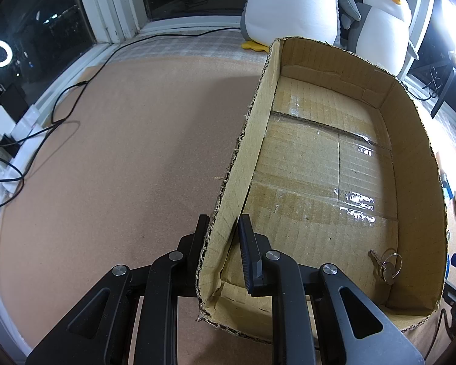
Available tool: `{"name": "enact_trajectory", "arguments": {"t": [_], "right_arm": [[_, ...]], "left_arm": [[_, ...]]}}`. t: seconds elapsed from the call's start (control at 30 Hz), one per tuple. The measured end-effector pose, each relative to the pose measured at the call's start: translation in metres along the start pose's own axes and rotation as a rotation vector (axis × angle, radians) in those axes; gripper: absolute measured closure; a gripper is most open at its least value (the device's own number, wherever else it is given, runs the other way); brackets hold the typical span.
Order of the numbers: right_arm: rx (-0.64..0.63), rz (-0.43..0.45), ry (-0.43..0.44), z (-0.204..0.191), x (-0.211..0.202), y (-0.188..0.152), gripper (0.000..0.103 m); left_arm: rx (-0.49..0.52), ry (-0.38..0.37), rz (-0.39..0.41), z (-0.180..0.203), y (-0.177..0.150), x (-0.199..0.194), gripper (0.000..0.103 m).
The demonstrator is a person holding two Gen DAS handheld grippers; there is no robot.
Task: Organize rigid objects
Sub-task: 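Move the open right gripper back to the blue round tin, then grasp the blue round tin with the right gripper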
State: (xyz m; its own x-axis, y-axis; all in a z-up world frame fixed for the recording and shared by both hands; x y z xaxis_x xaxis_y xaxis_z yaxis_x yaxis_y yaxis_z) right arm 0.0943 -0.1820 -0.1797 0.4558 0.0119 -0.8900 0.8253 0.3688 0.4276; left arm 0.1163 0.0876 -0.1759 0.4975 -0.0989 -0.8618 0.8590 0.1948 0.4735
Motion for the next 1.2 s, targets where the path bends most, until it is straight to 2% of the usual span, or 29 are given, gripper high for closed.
{"name": "enact_trajectory", "arguments": {"t": [0.3,0.77,1.0,1.2], "right_arm": [[-0.022,-0.024,-0.035,-0.004,0.011,0.000,0.057],[0.002,-0.035,-0.047,0.015,0.011,-0.009,0.057],[0.061,-0.008,-0.046,0.027,0.000,-0.010,0.057],[0.075,0.046,-0.032,0.026,-0.020,0.004,0.057]], "left_arm": [[0.000,0.000,0.000,0.000,0.000,0.000,0.086],[0.000,0.000,0.001,0.000,0.000,0.000,0.086],[0.000,-0.001,0.001,0.000,0.000,0.000,0.086],[-0.001,-0.001,0.001,0.000,0.000,0.000,0.086]]}}
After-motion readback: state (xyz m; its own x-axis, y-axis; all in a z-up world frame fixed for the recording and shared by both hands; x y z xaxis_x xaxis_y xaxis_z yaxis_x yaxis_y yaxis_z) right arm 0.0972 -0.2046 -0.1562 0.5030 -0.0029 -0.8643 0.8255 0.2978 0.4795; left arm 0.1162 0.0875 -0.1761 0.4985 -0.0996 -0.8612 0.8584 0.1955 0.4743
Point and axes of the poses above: each gripper's, at about its wrist camera, not at the fingertips, and x roughly the way its jaws point, z to its right, y to its top, the point moved 1 cm from there along x, roughly the way its jaws point, and after that the axes turned 14 degrees about -y, right-handed, at the moved point
